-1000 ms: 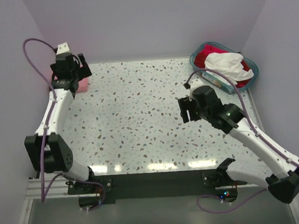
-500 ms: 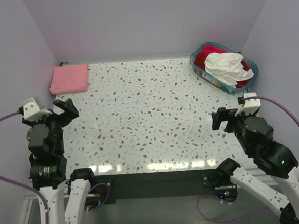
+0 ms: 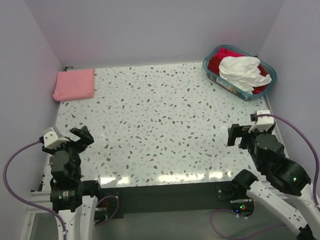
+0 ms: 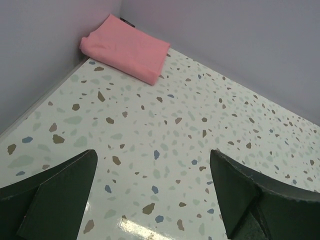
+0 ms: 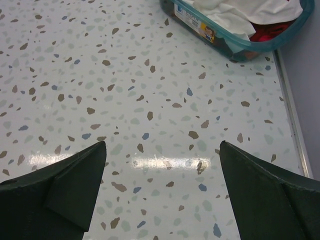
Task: Fold and stack the t-shirts
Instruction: Reset both grippers
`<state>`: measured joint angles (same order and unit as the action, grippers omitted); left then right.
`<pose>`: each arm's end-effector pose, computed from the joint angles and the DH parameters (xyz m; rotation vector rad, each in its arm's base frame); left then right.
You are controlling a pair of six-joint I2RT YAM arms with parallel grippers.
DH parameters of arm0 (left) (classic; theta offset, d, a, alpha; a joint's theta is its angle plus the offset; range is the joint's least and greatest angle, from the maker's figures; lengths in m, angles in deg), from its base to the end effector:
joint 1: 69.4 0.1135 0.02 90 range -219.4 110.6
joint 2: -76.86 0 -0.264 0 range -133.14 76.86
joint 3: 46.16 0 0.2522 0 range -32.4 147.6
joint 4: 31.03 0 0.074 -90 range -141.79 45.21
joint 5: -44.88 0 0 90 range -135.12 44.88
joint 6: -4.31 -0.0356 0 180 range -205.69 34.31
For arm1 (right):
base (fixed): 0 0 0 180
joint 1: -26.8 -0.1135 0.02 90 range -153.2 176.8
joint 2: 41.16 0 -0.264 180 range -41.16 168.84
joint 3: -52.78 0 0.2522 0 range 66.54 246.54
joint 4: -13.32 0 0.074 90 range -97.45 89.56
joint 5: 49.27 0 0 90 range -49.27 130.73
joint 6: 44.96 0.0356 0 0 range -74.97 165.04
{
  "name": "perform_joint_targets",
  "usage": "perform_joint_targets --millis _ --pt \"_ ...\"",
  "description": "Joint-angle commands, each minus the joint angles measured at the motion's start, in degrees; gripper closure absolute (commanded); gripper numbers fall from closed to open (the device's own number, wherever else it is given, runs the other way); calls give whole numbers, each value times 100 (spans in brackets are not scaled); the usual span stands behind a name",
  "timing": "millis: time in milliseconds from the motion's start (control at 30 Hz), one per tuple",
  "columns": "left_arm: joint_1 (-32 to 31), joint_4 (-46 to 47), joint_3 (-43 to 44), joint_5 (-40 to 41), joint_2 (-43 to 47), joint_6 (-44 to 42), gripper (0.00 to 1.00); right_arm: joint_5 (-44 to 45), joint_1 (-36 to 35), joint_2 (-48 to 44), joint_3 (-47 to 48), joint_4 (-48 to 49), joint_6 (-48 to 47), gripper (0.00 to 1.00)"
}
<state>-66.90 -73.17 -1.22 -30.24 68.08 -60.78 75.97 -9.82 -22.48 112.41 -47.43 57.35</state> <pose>0.0701 0.0122 0.2913 -0.5833 1.5672 -0.0779 0.0583 0.0177 0.3284 0.0138 1.8511 0.0036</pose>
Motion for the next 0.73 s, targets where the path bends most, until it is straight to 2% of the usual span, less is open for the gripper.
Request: perform_joint_targets --millis 0,100,433,700 --pt "-4 596 -366 -160 174 -126 0 18 15 -39 -95 356 34 1" --pt "5 921 -507 -529 245 -460 0 17 15 -153 -139 418 -27 1" --pt "5 1247 -622 -1153 8 -619 0 -114 15 -356 -174 453 -106 1" --pt "5 1379 -683 -1084 104 -496 0 -193 15 -409 -175 479 -133 1"
